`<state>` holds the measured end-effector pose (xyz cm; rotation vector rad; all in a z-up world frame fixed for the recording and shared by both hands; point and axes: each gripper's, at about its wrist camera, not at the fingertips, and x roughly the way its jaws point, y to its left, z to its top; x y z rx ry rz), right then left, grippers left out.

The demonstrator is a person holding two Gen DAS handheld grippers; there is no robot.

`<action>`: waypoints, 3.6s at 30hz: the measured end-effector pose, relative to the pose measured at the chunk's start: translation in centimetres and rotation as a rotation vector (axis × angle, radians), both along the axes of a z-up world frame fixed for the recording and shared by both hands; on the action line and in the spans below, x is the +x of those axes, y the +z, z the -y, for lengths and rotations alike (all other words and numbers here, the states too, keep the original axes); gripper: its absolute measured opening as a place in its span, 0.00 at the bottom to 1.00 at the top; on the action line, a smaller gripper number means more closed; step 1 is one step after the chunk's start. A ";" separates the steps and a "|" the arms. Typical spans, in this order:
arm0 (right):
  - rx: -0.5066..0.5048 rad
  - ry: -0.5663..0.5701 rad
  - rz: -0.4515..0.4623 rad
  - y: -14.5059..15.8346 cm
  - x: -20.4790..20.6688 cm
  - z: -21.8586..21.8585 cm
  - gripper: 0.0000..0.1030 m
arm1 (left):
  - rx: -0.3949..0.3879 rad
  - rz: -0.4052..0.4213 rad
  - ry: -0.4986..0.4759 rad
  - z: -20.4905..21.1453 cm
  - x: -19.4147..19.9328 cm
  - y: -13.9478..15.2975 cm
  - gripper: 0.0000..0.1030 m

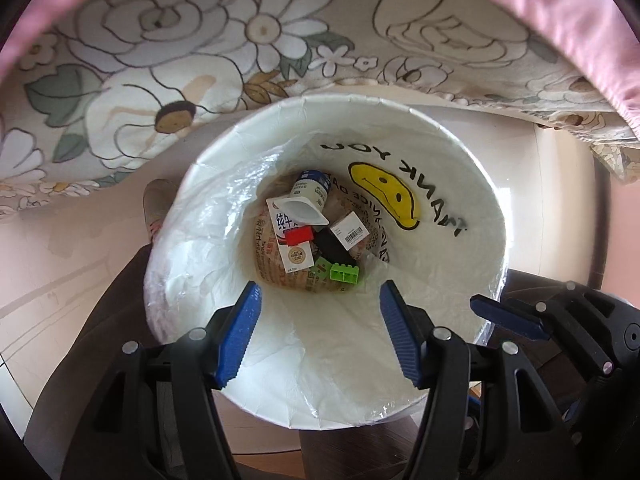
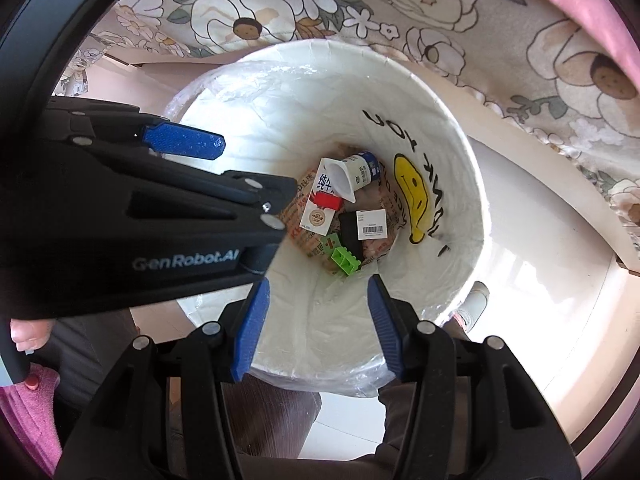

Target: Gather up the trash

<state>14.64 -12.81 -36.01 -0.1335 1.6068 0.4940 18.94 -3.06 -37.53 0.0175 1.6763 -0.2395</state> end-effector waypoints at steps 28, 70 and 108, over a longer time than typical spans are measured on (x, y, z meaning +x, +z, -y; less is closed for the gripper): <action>0.015 -0.125 0.567 28.8 -3.1 3.5 0.72 | 0.147 0.806 -0.063 -1.4 -8.1 31.8 0.87; -0.084 -0.399 0.921 37.4 -17.4 5.6 0.76 | 0.115 0.982 -0.036 -2.5 -20.2 39.5 0.92; -0.069 -0.388 0.912 37.5 -17.3 5.2 0.76 | 0.123 0.985 -0.028 -2.8 -20.4 39.9 0.92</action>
